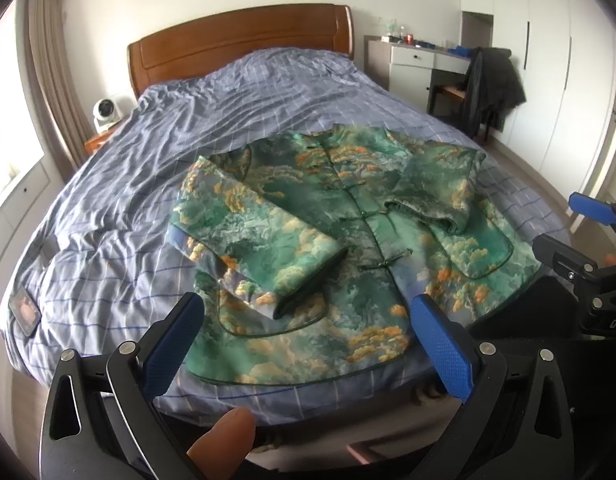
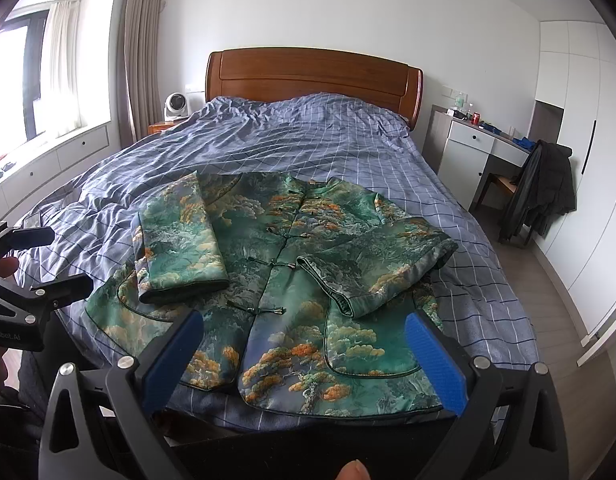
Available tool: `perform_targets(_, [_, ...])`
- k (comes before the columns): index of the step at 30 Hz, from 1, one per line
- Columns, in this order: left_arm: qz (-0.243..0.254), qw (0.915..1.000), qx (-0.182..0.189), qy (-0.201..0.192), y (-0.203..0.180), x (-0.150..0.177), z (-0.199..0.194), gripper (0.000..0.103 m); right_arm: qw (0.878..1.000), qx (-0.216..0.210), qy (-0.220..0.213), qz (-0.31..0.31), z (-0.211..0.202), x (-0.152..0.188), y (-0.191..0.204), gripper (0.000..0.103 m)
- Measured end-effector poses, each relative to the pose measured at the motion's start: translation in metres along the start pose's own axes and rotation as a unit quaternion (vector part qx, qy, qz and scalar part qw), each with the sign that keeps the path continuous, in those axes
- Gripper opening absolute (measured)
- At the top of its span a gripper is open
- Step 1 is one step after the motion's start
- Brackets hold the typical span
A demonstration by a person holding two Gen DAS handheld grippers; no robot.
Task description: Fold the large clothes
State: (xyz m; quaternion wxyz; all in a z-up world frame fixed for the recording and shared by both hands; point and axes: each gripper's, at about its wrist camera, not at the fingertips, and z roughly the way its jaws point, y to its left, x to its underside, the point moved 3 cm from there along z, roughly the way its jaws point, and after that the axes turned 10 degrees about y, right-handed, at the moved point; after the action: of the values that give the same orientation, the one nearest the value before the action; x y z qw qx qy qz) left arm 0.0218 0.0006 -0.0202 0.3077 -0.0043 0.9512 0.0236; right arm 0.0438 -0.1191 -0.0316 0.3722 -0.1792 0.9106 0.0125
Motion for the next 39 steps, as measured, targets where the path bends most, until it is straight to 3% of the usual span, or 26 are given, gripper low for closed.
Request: perform_targets(39, [-0.009, 0.9999, 0.006, 0.013, 0.0011, 0.0059, 0.0049, 0.103, 1.000, -0.002, 0.008, -0.004, 0.0029, 0.0046, 0.0040, 0.103])
